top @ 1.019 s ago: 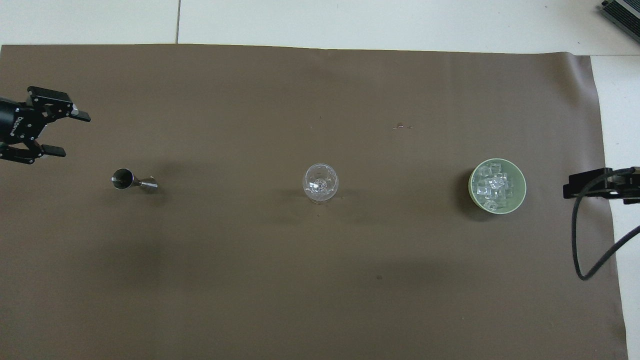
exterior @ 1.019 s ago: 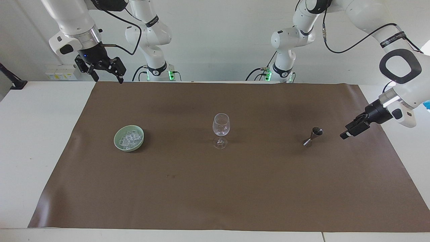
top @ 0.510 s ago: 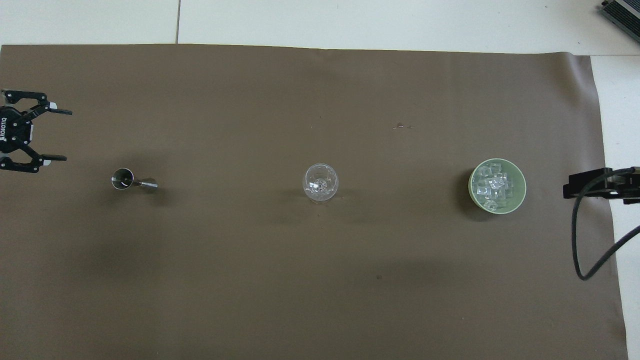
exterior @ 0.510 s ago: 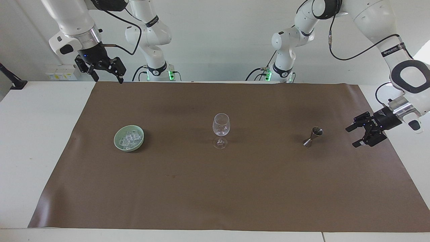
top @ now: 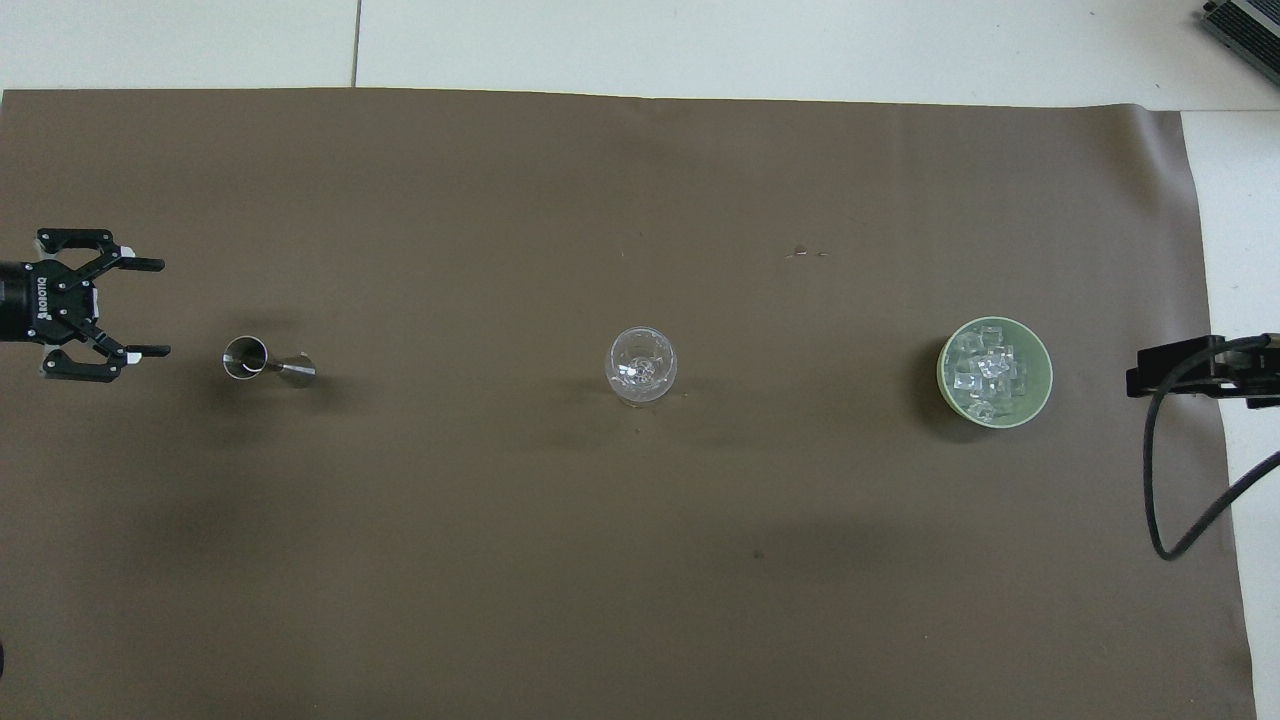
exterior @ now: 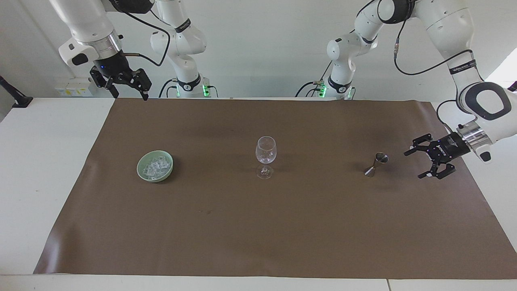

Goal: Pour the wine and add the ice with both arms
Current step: 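Lower the open left gripper around the silver jigger and close it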

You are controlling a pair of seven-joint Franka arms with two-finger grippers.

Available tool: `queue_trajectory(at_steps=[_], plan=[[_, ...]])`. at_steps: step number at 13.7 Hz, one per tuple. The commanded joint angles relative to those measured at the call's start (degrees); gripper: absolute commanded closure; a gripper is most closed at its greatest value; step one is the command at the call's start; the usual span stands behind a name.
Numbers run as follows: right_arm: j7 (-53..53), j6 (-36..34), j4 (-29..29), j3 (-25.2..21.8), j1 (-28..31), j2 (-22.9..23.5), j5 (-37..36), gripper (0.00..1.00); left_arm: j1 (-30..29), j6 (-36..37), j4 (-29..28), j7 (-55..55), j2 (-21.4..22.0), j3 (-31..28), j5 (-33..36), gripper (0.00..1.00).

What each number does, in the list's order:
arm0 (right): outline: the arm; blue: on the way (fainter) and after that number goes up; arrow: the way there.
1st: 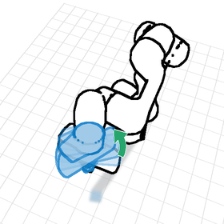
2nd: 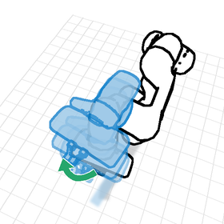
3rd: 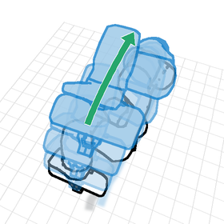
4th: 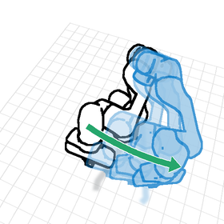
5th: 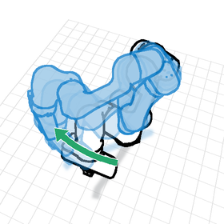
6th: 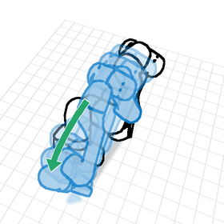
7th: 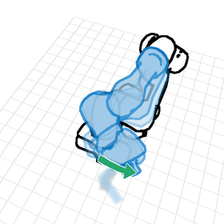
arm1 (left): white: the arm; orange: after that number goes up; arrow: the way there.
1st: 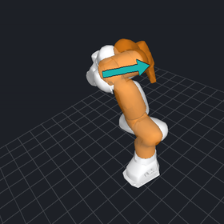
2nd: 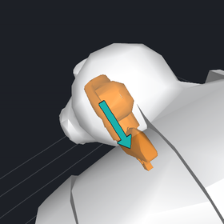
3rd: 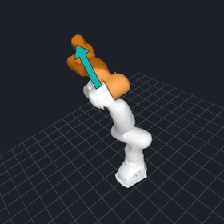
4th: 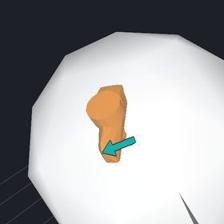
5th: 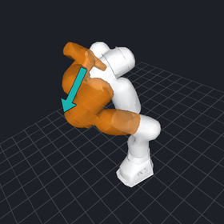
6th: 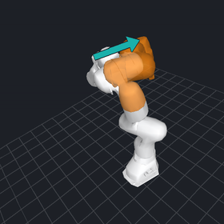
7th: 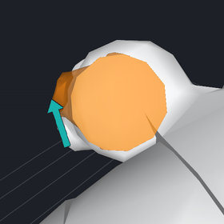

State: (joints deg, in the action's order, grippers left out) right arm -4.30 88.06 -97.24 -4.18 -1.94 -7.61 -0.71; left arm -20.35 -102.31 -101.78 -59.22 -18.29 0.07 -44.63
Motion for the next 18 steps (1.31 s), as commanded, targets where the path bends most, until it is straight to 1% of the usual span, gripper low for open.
queue_trajectory(at_steps=[1, 3, 4, 7, 9, 10, 12, 14, 15, 17, 18], plan=[[0.6, 0.1, -1.0, 0.2, 0.4, -1.0, 1.2, 0.0, -3.5, -1.7, -6.2, -0.8, 3.1, 0.6, -5.7, 0.0], [0.6, 0.1, -1.0, 0.2, 0.4, -1.0, 1.2, 0.0, -4.3, -2.0, -8.9, 0.3, 3.3, 0.6, -7.9, 0.0], [0.6, 0.1, -1.0, 0.3, 0.4, -1.0, 1.2, 0.0, -5.3, -2.2, -10.4, 3.9, 3.5, 0.6, -9.8, 0.0], [0.6, 0.1, -1.0, 0.2, 0.4, -1.0, 1.2, 0.0, -5.2, -6.0, -17.5, 9.3, 5.5, 0.6, -14.1, 0.0], [0.6, 0.1, -1.0, 0.2, 0.5, -1.0, 1.2, 0.0, -5.6, -6.5, -21.9, 14.4, 5.6, 0.5, -19.1, 0.0], [0.6, 0.1, -1.0, 0.2, 0.4, -1.0, 1.2, 0.0, -5.8, -7.5, -24.1, 17.1, 5.7, 0.6, -20.5, 0.0], [0.6, 0.1, -1.0, 0.2, 0.4, -1.0, 1.2, 0.0, -5.8, -8.3, -26.4, 17.7, 6.2, 0.6, -23.6, 0.0], [0.6, 0.1, -1.0, 0.3, 0.4, -1.0, 1.2, 0.0, -5.7, -8.4, -31.1, 18.1, 7.8, 0.6, -28.9, 0.0], [0.7, 0.1, -1.0, 0.2, 0.4, -1.0, 1.2, 0.0, -5.1, -8.6, -32.4, 19.0, 8.2, 0.6, -30.6, 0.0], [0.6, 0.1, -1.0, 0.2, 0.4, -1.0, 1.2, 0.0, -4.8, -8.7, -33.3, 24.6, 8.6, 0.7, -31.7, 0.0], [0.6, 0.1, -1.0, 0.2, 0.4, -1.0, 1.2, 0.0, -4.0, -10.0, -33.6, 25.0, 8.5, 0.8, -33.8, 0.0]])
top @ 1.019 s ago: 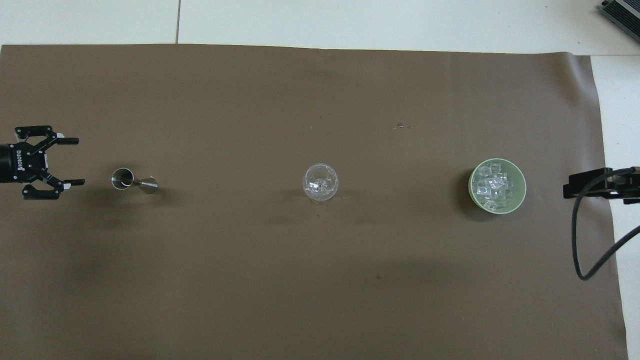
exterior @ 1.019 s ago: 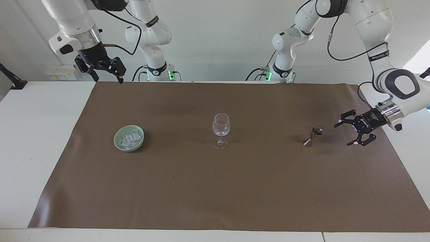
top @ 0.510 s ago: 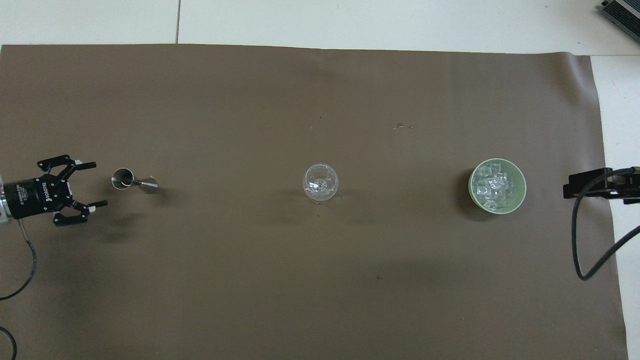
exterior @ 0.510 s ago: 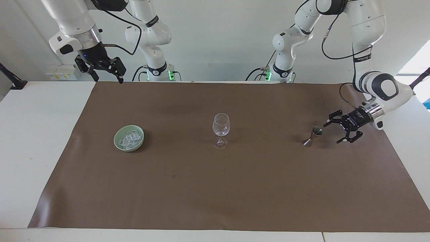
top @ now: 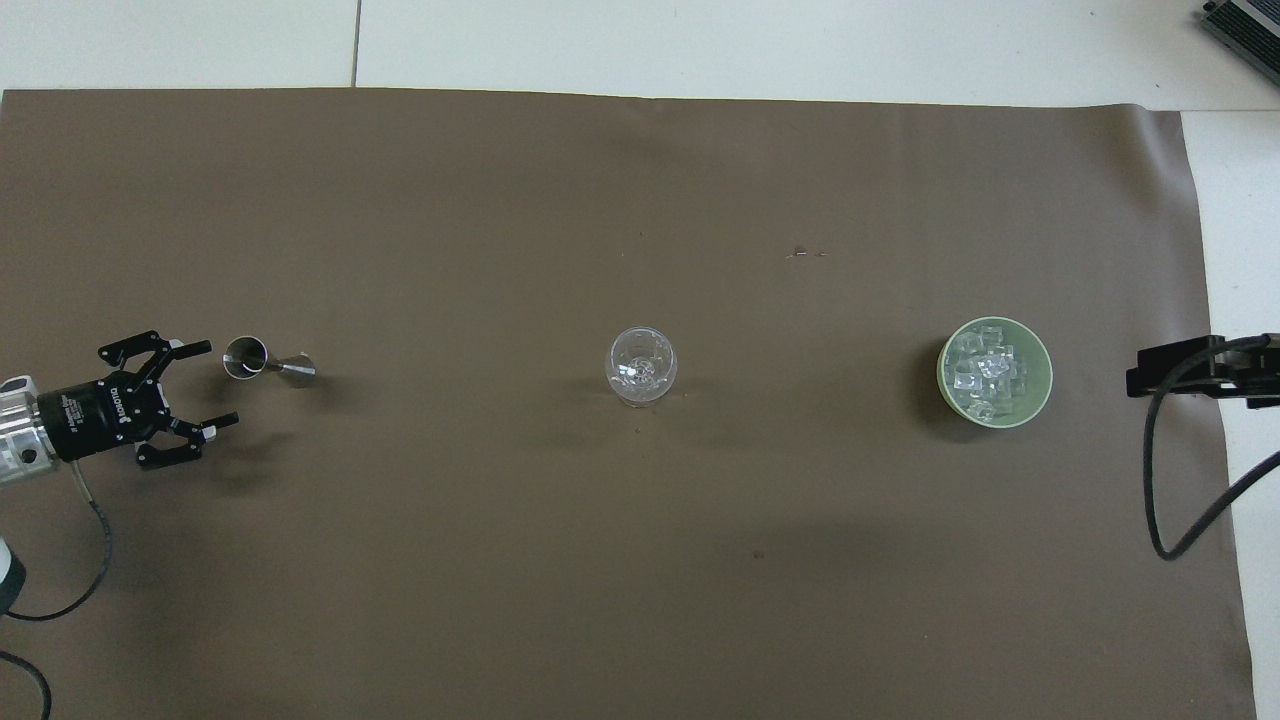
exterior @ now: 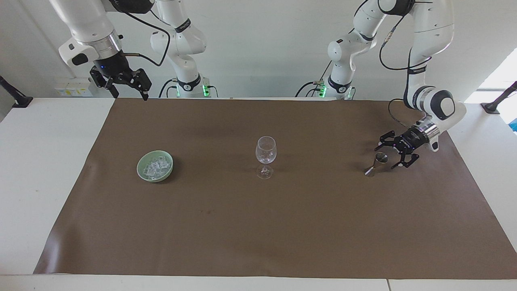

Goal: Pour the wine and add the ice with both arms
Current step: 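Lower the open left gripper around the silver jigger and close it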

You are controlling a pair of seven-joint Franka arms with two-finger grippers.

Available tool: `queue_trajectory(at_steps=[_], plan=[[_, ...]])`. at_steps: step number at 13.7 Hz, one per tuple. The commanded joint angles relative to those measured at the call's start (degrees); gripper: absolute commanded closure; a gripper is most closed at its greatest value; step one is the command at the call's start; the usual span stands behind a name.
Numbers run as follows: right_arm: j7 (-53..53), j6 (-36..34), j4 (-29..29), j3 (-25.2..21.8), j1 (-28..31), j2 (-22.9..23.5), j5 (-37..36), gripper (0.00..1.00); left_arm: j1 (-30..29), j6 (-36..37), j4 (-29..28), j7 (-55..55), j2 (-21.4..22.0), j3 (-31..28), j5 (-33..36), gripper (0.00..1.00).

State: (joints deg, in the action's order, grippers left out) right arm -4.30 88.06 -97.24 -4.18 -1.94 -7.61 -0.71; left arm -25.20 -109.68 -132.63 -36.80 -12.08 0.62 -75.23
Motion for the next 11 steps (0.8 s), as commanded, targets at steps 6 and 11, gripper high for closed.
queue_trajectory(at_steps=[6, 11], plan=[[0.6, 0.1, -1.0, 0.3, 0.4, -1.0, 1.2, 0.0, 5.1, -7.5, -4.8, 5.6, 2.3, 0.3, -10.7, 0.0], [0.6, 0.1, -1.0, 0.2, 0.4, -1.0, 1.2, 0.0, 5.9, -7.2, -7.0, 7.8, 2.9, 0.4, -16.1, 0.0]])
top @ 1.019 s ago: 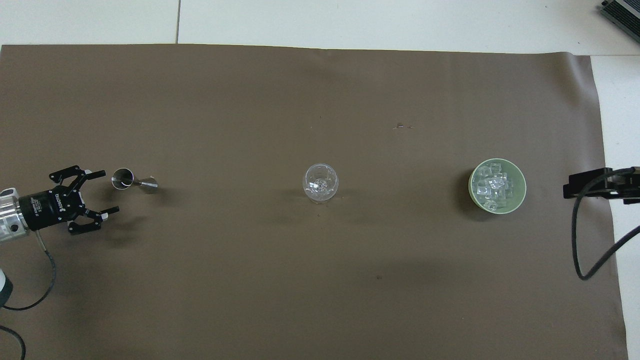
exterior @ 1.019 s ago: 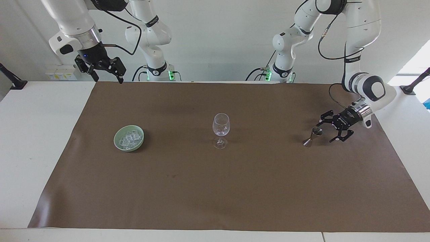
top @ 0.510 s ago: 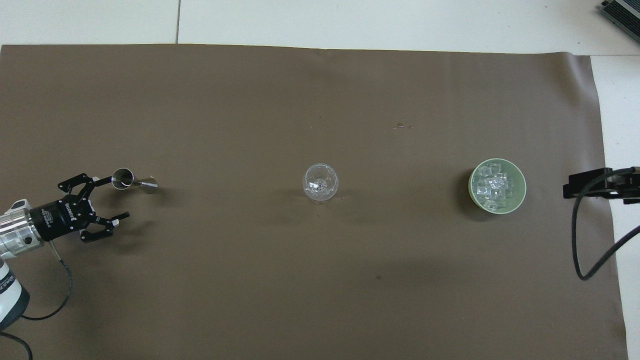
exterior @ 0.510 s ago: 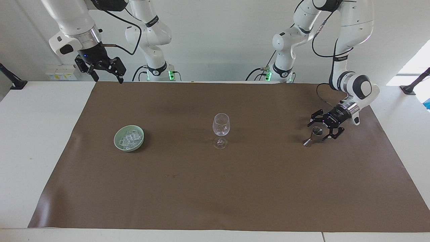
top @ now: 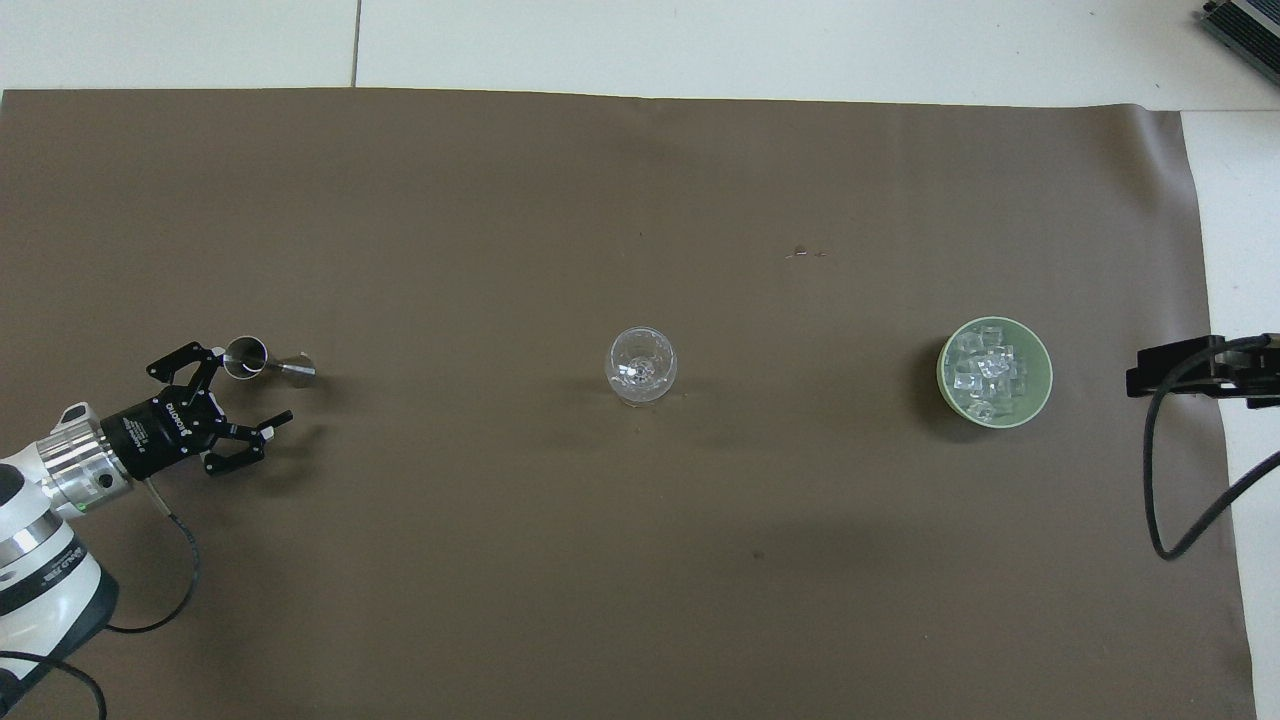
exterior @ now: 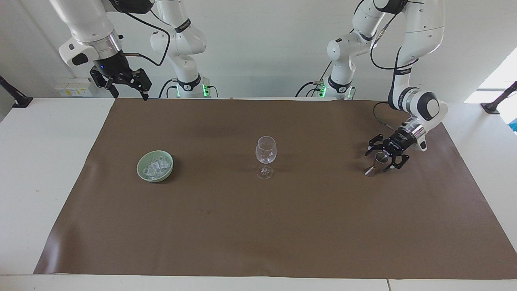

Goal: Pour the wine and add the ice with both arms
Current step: 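Lower the open left gripper around the silver jigger and close it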

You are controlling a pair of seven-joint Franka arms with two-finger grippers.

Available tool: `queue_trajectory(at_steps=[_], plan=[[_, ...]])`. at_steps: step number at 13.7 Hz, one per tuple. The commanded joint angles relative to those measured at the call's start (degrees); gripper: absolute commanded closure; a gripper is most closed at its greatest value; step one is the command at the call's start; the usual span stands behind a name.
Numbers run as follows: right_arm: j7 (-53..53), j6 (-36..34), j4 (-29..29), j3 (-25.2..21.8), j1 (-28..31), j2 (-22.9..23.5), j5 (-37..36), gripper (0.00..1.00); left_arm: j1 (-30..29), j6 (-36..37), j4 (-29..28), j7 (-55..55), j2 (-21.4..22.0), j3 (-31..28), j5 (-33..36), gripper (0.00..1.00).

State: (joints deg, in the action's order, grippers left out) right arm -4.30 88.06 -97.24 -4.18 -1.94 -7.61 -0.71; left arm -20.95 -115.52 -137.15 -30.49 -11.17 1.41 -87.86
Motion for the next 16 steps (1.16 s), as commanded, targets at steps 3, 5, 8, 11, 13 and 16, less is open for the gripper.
queue_trajectory(at_steps=[3, 5, 8, 11, 13, 16], plan=[[0.6, 0.1, -1.0, 0.2, 0.4, -1.0, 1.2, 0.0, 2.8, -1.6, -3.3, 3.9, 2.3, -0.4, -7.2, 0.0], [0.6, 0.1, -1.0, 0.2, 0.4, -1.0, 1.2, 0.0, 2.8, -2.0, -3.3, 3.9, 2.2, -0.4, -7.7, 0.0], [0.6, 0.1, -1.0, 0.2, 0.4, -1.0, 1.2, 0.0, 2.8, -2.3, -3.3, 3.9, 2.2, -0.4, -9.0, 0.04], [0.6, 0.1, -1.0, 0.2, 0.4, -1.0, 1.2, 0.0, 2.8, -2.3, -3.4, 3.9, 2.3, -0.4, -9.0, 0.18], [0.6, 0.1, -1.0, 0.3, 0.4, -1.0, 1.2, 0.0, 2.5, -2.3, -3.3, 3.7, 2.3, -0.4, -9.2, 0.32], [0.6, 0.1, -1.0, 0.2, 0.4, -1.0, 1.2, 0.0, 2.3, -2.6, -3.3, 3.5, 2.2, -0.4, -9.8, 0.69]])
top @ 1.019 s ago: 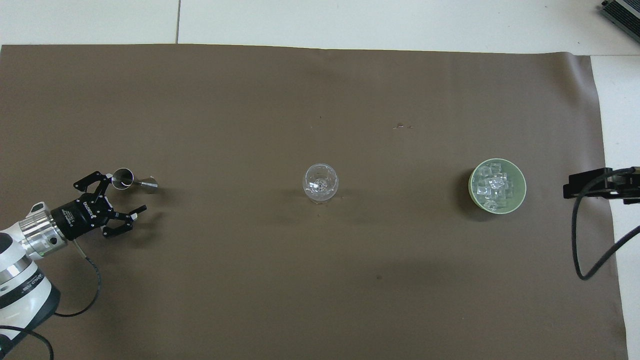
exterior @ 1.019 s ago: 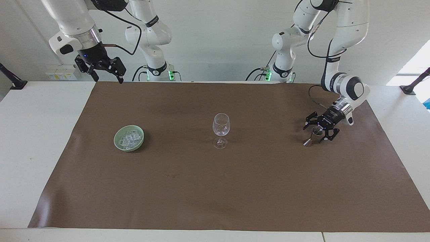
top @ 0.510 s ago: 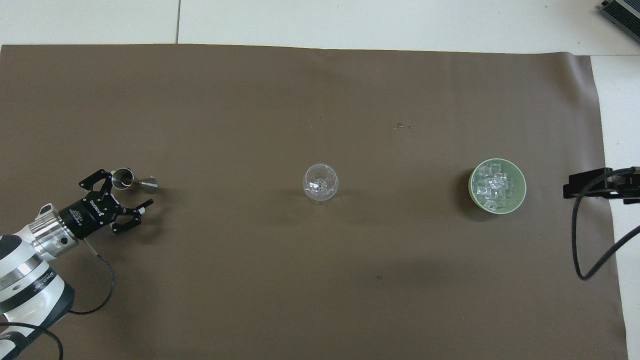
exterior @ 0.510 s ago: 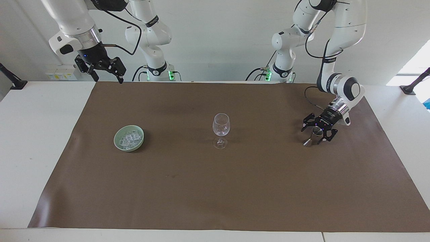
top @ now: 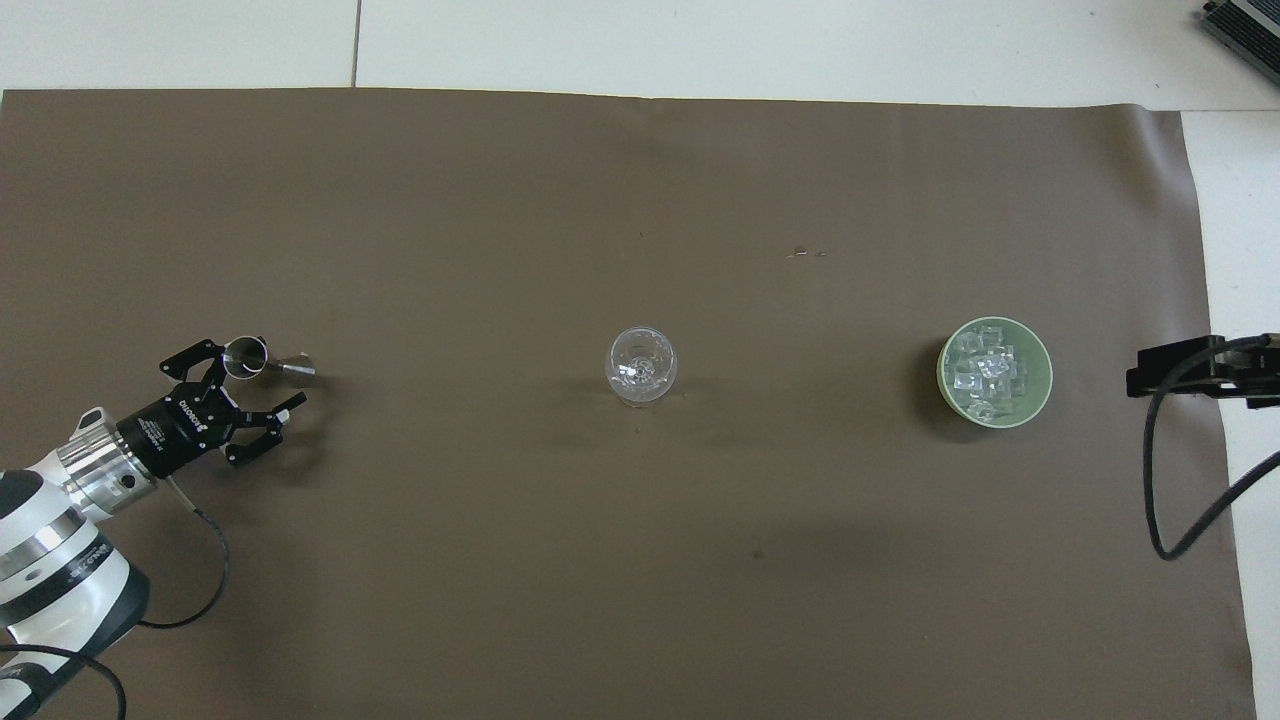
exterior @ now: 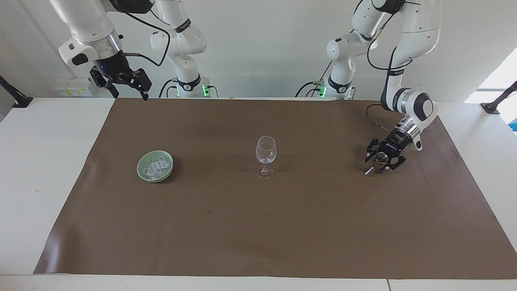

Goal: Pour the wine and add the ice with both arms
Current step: 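Lower the open left gripper around the silver jigger and close it, then lift the jigger with the left gripper and carry it over the clear glass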

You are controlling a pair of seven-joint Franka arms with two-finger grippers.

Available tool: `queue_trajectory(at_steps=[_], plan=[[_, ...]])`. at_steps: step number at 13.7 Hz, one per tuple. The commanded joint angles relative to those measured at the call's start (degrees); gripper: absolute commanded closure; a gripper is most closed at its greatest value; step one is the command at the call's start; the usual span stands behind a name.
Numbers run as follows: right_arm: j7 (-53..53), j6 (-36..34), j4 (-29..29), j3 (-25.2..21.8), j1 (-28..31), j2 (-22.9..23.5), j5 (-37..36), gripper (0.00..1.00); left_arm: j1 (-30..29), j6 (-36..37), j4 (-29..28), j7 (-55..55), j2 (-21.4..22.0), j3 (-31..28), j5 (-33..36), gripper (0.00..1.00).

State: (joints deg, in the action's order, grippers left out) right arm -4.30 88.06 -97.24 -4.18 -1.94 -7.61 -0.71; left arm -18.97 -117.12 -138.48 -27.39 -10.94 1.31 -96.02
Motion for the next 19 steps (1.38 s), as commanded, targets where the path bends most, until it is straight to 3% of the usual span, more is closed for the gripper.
queue_trajectory(at_steps=[1, 3, 10, 16, 19], plan=[[0.6, 0.1, -1.0, 0.2, 0.4, -1.0, 1.2, 0.0, 0.3, -1.1, -2.0, 0.2, 2.0, -0.3, -1.7, 0.84], [0.6, 0.1, -1.0, 0.3, 0.4, -1.0, 1.2, 0.0, -0.1, -0.9, -1.9, -0.6, 2.0, -0.3, -2.0, 1.0], [0.6, 0.1, -1.0, 0.2, 0.4, -1.0, 1.2, 0.0, -1.9, 3.4, -0.7, -8.8, 2.7, -0.4, -2.2, 1.0], [0.6, 0.1, -1.0, 0.2, 0.4, -1.0, 1.2, 0.0, 3.9, 0.2, -0.6, -16.9, 12.2, -0.1, -2.2, 1.0], [0.6, 0.1, -1.0, 0.2, 0.4, -1.0, 1.2, 0.0, 11.7, -9.0, -0.6, -23.7, 17.2, 0.1, -2.2, 1.0]])
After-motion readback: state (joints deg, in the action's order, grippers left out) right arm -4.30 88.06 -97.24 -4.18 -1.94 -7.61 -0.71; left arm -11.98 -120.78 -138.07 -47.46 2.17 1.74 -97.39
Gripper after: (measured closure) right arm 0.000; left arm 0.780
